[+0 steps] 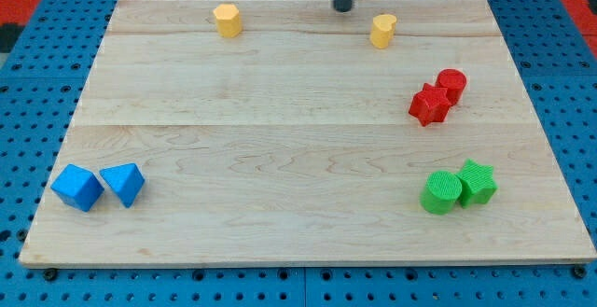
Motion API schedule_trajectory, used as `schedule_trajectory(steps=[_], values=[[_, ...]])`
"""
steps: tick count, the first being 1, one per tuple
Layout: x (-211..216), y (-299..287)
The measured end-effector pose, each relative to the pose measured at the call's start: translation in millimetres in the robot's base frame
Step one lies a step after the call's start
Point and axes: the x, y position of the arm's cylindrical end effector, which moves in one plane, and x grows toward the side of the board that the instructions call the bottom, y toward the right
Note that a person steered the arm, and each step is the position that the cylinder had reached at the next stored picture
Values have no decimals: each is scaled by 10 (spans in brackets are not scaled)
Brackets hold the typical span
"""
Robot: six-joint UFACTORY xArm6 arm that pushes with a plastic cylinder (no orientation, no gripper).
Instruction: Push the yellow heart towards the hexagon
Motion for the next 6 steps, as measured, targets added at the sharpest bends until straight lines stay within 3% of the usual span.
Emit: schedule_trajectory(steps=[1,2,3,4,5,6], values=[[96,290],[466,-197],[681,-232],[208,-155],[271,487],[715,293]])
